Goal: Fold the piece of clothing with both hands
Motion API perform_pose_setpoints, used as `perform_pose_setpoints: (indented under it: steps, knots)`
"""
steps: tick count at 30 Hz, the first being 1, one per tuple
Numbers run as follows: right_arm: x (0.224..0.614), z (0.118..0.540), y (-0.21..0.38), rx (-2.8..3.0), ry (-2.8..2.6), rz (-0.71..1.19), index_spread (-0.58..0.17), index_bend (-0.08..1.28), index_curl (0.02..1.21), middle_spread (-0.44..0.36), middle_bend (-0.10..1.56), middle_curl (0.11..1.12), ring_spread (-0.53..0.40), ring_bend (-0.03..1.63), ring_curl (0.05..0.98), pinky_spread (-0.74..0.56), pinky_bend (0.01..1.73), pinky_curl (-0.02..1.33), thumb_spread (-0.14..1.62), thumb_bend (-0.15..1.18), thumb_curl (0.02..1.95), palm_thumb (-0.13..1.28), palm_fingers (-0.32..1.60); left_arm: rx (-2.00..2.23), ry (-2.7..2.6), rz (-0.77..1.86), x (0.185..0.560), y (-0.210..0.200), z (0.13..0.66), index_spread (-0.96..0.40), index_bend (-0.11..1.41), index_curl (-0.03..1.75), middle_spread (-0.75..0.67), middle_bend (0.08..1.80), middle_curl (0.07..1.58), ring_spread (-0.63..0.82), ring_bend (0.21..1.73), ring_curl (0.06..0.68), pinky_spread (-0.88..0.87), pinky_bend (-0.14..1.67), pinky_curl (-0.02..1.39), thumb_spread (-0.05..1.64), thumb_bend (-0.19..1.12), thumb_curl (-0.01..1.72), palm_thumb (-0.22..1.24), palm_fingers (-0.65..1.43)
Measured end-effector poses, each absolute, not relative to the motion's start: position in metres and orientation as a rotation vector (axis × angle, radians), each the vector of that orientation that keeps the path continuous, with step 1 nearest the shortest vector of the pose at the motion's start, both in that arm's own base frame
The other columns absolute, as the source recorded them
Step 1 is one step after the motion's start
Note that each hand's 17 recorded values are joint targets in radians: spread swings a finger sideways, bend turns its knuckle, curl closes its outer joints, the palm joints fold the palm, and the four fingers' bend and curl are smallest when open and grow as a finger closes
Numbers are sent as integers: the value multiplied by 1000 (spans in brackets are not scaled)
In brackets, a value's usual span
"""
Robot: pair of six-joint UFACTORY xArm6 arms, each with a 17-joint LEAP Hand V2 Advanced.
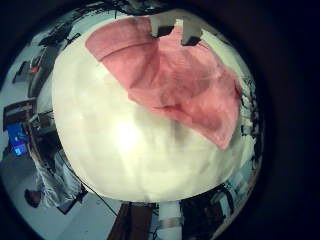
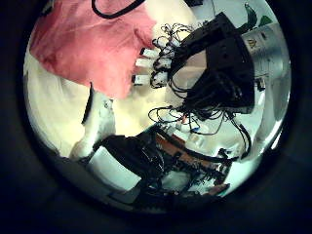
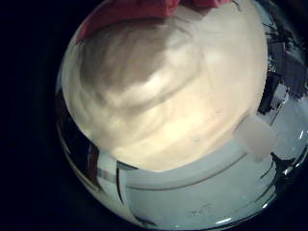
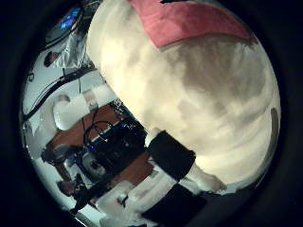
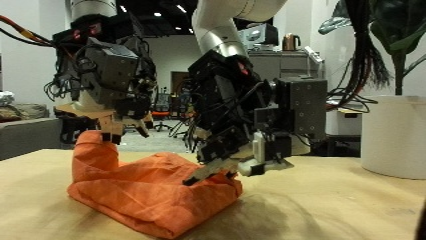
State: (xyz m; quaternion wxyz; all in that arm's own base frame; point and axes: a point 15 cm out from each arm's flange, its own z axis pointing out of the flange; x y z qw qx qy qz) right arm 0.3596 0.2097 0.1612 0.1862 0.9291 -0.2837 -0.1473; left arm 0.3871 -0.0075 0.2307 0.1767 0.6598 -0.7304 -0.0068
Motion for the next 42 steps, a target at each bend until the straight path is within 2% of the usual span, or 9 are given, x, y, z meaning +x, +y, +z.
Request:
perform_pose_setpoints:
  steps: [5,7,10,18,25,32,38,42]
  knots:
    - [365,154,204,2587,-793,-396,-354,239,403,-129,205,354,131,173,185,264,171,233,1397,-46,275,99,226,1876,-2057,-20,386,-4,230,179,151,243,339,176,240,514,379,235,505,230,323,1356,-5,438,726,-54]
    - [366,153,201,2576,-794,-382,-337,254,405,-96,228,361,142,168,179,266,165,230,1383,-48,235,-4,235,1875,-2056,-19,386,-5,229,179,150,245,337,178,242,513,381,237,505,228,323,1352,-6,442,729,-51]
    - [366,154,194,2551,-789,-366,-325,276,410,-68,242,364,148,172,174,266,163,226,1348,-48,201,-60,232,1871,-2051,-29,384,-4,229,179,152,247,332,176,244,512,384,237,505,227,322,1347,-6,446,734,-50]
    - [369,159,154,2470,-846,-375,-308,298,413,-33,278,370,154,179,169,266,165,218,1277,-52,132,-75,226,1862,-2053,-36,383,-7,228,179,154,253,330,177,248,511,383,237,505,225,322,1339,-7,455,731,-48]
    - [371,165,108,2410,-942,-412,-300,285,405,-50,268,362,155,183,173,254,170,221,1241,-53,95,-76,202,1852,-2044,-50,379,-7,226,179,156,257,326,176,251,511,381,236,505,223,322,1340,-8,460,721,-46]
    - [374,194,69,2410,-1031,-356,-300,285,402,-27,263,359,155,183,176,252,170,223,1218,-52,74,-74,201,1846,-2041,-56,376,-8,226,179,156,262,320,177,254,511,378,235,505,224,323,1340,-7,465,720,-43]
    - [379,229,58,2476,-1085,-299,-295,257,394,-20,269,359,155,186,180,251,176,228,1223,-40,77,-52,194,1839,-2046,-60,376,-11,226,179,155,265,319,176,256,507,379,235,505,224,325,1341,-7,467,719,-44]
    - [379,238,69,2509,-1061,-272,-293,214,384,-7,234,349,155,192,189,252,189,239,1236,-27,89,-31,176,1835,-2051,-60,377,-13,226,179,155,266,320,176,257,506,379,235,505,224,325,1342,-5,472,730,-44]
